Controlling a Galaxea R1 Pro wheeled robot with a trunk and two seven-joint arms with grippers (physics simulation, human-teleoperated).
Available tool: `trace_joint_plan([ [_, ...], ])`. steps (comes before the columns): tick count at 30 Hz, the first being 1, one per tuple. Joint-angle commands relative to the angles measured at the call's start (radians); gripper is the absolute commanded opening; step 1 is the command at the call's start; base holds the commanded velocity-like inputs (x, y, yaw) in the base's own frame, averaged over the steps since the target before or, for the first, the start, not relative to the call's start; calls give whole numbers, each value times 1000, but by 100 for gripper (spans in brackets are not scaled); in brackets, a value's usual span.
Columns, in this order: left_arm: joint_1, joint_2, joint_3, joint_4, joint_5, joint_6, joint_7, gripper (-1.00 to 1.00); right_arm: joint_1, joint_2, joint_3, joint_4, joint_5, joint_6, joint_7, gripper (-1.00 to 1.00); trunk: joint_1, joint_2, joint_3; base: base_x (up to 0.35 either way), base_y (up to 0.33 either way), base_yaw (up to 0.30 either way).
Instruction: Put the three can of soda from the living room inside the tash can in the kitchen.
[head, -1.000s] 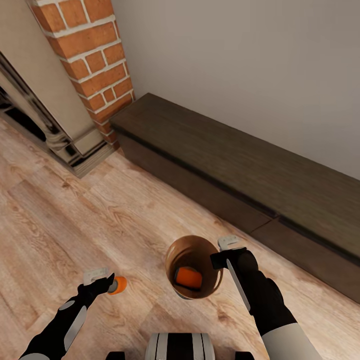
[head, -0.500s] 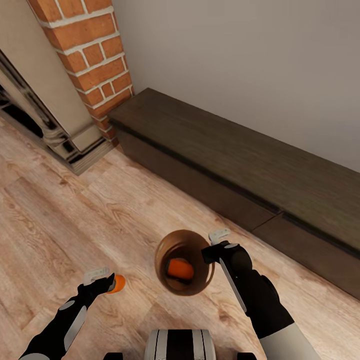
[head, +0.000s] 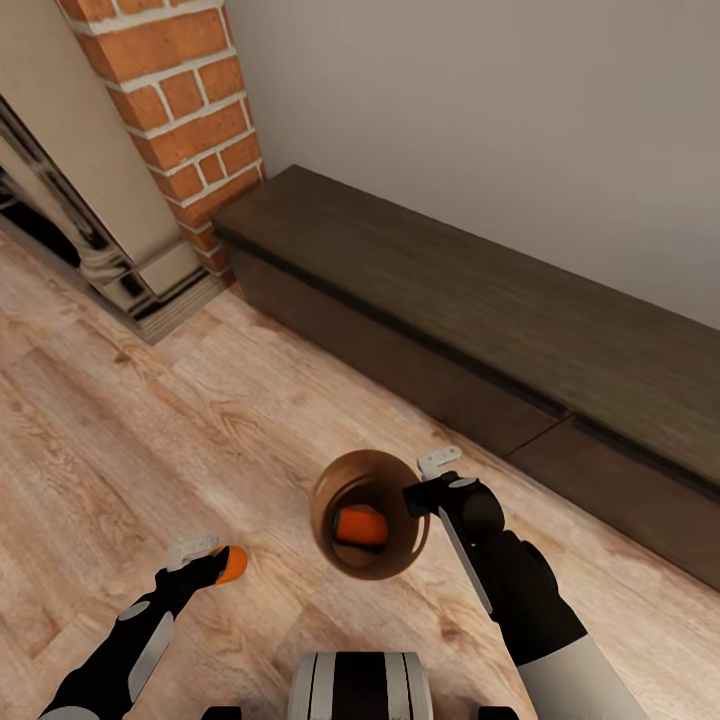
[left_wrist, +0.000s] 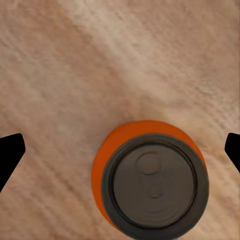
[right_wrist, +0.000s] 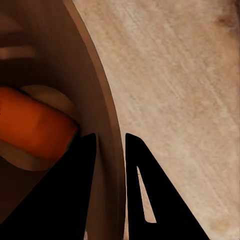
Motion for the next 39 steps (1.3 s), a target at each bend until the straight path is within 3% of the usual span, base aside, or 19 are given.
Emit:
trace_joint_plan([
  [1, 0, 0, 0, 0, 0, 0, 0, 100, -1, 0, 1, 0, -22, 0, 1, -100, 4, -7, -3, 0, 0, 0],
  [39, 0, -1, -5, 0, -1, -1, 0, 100, -1, 0, -1, 0, -22, 0, 0, -100, 4, -7, -3, -7, -13, 0],
])
